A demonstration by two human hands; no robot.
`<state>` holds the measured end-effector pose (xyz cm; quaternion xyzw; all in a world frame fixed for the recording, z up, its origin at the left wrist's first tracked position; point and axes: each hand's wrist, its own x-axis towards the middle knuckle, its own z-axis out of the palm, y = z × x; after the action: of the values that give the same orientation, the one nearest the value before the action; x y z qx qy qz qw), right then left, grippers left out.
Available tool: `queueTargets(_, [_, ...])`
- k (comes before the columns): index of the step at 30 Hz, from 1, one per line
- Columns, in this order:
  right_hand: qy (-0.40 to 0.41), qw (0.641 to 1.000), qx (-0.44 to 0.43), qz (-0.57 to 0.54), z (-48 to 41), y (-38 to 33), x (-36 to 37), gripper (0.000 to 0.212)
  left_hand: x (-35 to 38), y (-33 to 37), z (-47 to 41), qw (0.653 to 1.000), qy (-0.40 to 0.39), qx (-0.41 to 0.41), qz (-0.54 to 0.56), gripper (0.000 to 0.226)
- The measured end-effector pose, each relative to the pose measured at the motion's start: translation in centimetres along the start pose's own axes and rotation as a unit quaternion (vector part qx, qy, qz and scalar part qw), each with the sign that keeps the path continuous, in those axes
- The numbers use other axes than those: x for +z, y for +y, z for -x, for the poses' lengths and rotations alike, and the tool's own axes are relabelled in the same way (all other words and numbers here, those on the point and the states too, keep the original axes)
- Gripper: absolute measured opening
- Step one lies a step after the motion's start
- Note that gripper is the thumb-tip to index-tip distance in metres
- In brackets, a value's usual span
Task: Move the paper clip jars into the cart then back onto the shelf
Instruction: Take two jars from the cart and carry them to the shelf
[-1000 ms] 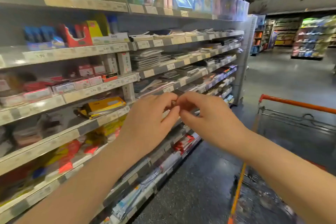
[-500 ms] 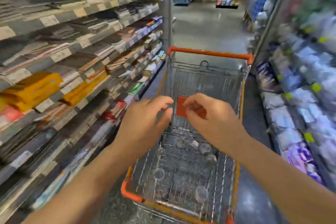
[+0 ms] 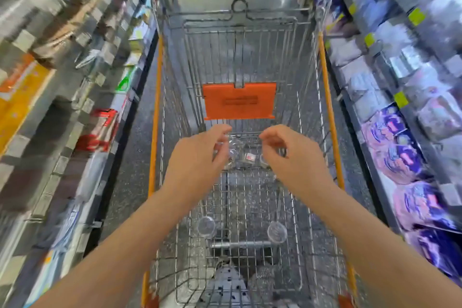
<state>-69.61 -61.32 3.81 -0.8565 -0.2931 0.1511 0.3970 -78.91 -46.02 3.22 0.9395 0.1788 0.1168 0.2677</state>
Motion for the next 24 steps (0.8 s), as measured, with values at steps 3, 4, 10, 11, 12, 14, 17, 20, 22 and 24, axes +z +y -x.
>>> queueTargets(3, [-0.001, 0.997, 0.069, -0.019, -1.3, 3.0, 2.1, 0.017, 3.5, -2.8, -1.4, 0.998, -0.034, -0.040, 0.038, 0.040])
queueTargets(4, [0.002, 0.996, 0.088, -0.020, -1.8, 4.0, 2.8, 0.016, 4.7, -3.6, -1.7, 0.996, -0.048, -0.052, 0.046, 0.043])
queueTargets(10, [0.023, 0.982, 0.186, -0.035, -5.8, 10.5, 8.0, 0.029, 12.2, -7.2, -4.0, 0.987, -0.066, -0.128, 0.073, 0.061])
queueTargets(11, [0.025, 0.980, 0.197, -0.034, -6.7, 11.6, 9.1, 0.034, 13.6, -7.5, -4.7, 0.987, -0.052, -0.134, 0.078, 0.066])
queueTargets(12, [0.029, 0.978, 0.206, -0.028, -7.7, 12.7, 10.2, 0.040, 15.0, -7.8, -5.3, 0.986, -0.034, -0.142, 0.085, 0.072])
queueTargets(14, [0.028, 0.976, 0.217, 0.001, -9.6, 15.3, 12.7, 0.053, 17.9, -8.8, -6.6, 0.982, -0.001, -0.162, 0.098, 0.083])
queueTargets(17, [-0.033, 0.966, 0.243, 0.087, -12.1, 19.0, 15.8, 0.072, 22.3, -11.4, -7.6, 0.977, 0.006, -0.201, 0.072, 0.092])
queueTargets(20, [-0.107, 0.958, 0.223, 0.146, -14.3, 22.6, 18.2, 0.081, 27.0, -15.4, -7.7, 0.968, -0.045, -0.246, 0.020, 0.096])
queueTargets(22, [-0.156, 0.948, 0.177, 0.216, -15.5, 24.7, 19.7, 0.082, 29.5, -18.2, -7.6, 0.962, -0.075, -0.262, 0.009, 0.099])
queueTargets(24, [-0.183, 0.934, 0.136, 0.276, -16.4, 26.5, 21.0, 0.080, 31.3, -20.3, -7.9, 0.960, -0.103, -0.259, 0.004, 0.101])
